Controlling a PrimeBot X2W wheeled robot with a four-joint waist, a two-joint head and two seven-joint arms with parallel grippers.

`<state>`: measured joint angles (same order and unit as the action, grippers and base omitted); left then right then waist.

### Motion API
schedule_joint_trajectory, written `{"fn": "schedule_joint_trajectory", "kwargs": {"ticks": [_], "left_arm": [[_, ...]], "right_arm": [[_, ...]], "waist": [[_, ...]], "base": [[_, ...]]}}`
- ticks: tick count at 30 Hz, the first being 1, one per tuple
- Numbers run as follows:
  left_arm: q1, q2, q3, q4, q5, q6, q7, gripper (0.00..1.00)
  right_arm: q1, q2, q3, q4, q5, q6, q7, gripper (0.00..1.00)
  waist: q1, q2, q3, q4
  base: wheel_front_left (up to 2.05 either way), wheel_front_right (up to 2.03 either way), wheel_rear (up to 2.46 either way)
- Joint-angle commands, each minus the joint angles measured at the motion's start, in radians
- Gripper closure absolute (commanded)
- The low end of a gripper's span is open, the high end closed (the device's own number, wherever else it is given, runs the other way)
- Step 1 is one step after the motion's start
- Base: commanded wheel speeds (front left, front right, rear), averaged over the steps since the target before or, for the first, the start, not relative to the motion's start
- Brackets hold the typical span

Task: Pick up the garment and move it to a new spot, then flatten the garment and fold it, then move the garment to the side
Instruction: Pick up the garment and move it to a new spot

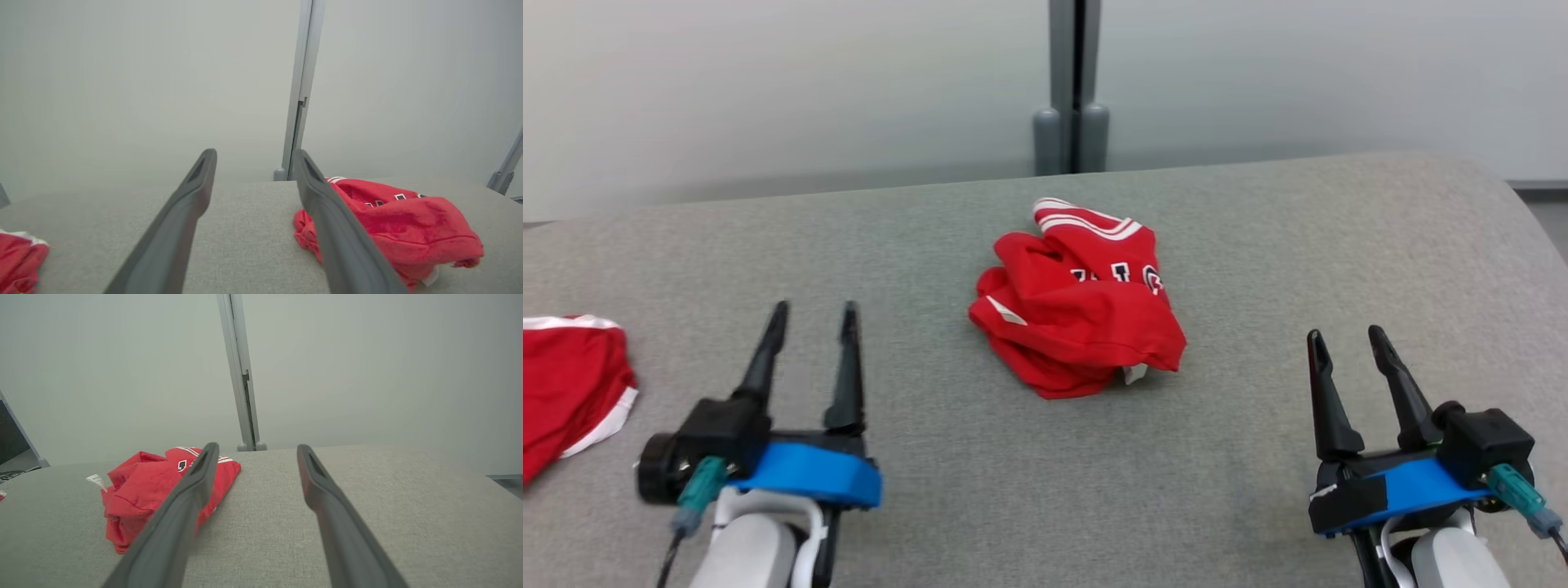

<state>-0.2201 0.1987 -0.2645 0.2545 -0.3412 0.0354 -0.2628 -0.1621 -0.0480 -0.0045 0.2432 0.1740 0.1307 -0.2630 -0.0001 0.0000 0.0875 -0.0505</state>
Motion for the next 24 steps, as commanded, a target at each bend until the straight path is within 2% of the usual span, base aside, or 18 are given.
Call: {"fn": "schedule_joint_trajectory", "kwargs": {"ticks": [1, 11, 24], "left_arm": [[0.024, 0.008, 0.025, -0.021, 0.011, 0.007, -0.003, 0.0], [0.151, 0.004, 0.152, -0.085, 0.063, 0.012, -0.003, 0.0], [0.264, -0.043, 0.235, -0.046, 0.11, -0.031, -0.003, 0.0]], "right_arm": [[0.012, -0.005, 0.0, 0.003, -0.002, 0.0, -0.003, 0.0], [0.043, -0.005, 0.001, 0.023, -0.01, 0.0, -0.003, 0.0], [0.089, -0.005, 0.002, 0.065, -0.022, 0.0, -0.003, 0.0]], "waist": [[0.0001, 0.0, -0.005, 0.013], [0.0001, 0.0, -0.042, 0.063], [0.0001, 0.0, -0.076, 0.075]], "base": [[0.0, 0.0, 0.0], [0.0, 0.0, 0.0], [0.0, 0.0, 0.0]]}}
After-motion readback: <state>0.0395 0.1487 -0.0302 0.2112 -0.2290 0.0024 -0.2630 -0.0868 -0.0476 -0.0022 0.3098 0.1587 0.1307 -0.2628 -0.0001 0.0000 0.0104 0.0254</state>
